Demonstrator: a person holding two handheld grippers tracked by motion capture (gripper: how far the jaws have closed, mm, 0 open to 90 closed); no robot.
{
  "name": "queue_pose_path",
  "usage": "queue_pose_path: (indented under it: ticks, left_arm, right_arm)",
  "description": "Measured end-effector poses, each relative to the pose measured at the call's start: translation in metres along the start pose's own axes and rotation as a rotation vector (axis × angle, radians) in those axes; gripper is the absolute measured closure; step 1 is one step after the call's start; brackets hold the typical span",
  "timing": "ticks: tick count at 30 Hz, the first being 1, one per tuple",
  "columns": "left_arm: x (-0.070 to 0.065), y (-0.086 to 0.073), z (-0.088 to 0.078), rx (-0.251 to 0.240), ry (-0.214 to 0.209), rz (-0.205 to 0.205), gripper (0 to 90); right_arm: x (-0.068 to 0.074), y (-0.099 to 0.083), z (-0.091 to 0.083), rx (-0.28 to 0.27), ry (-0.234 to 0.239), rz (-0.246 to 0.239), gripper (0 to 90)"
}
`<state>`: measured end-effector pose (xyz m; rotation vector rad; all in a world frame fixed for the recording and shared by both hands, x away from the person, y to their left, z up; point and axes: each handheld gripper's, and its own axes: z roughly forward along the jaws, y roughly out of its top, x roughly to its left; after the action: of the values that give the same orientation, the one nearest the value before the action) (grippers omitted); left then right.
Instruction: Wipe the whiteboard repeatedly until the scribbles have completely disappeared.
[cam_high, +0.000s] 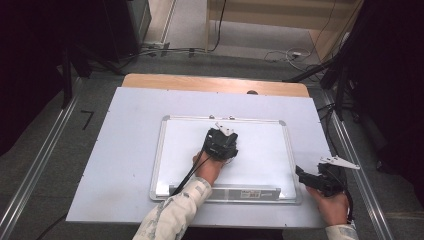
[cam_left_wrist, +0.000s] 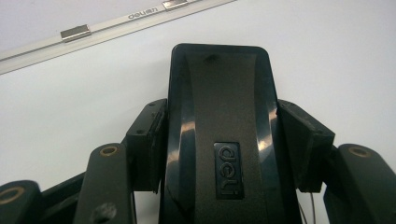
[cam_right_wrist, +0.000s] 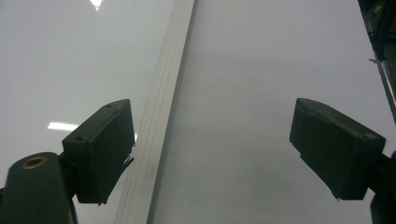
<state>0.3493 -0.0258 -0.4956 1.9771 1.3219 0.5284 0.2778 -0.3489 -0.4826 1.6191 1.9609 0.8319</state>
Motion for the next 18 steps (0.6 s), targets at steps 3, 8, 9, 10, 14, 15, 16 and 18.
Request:
queue_pose_path:
  ticks: [3,8,9,10,14,15,16,18]
  left_arm:
    - [-0.002,0.0,0.0,-0.001,-0.003,0.003,40.1]
    - [-0.005,0.0,0.0,0.004,-0.018,0.018,40.1]
    - [-0.006,0.0,0.0,0.003,-0.017,0.022,40.1]
    - [-0.006,0.0,0.0,0.003,-0.017,0.022,40.1]
    - [-0.01,0.0,0.001,0.006,-0.021,0.031,40.1]
    - [-0.012,0.0,0.001,0.004,-0.021,0.028,40.1]
    - [-0.012,0.0,0.001,0.008,-0.023,0.035,40.0]
    - [-0.013,0.001,0.001,0.007,-0.021,0.037,40.1]
  right_arm:
    - [0.0,0.0,0.0,0.0,0.0,0.0,12.7]
    - [0.0,0.0,0.0,0.001,-0.002,0.002,12.7]
    - [0.0,0.0,0.0,0.001,-0.002,0.002,12.7]
    - [0.0,0.0,0.0,0.001,-0.002,0.002,12.7]
    - [0.001,0.0,0.0,0.002,-0.004,0.001,12.7]
    - [0.001,0.0,0.0,0.002,-0.004,0.001,12.7]
    - [0.001,0.0,0.0,0.002,-0.004,0.0,12.7]
    - [0.001,0.0,0.0,0.004,-0.004,0.0,12.7]
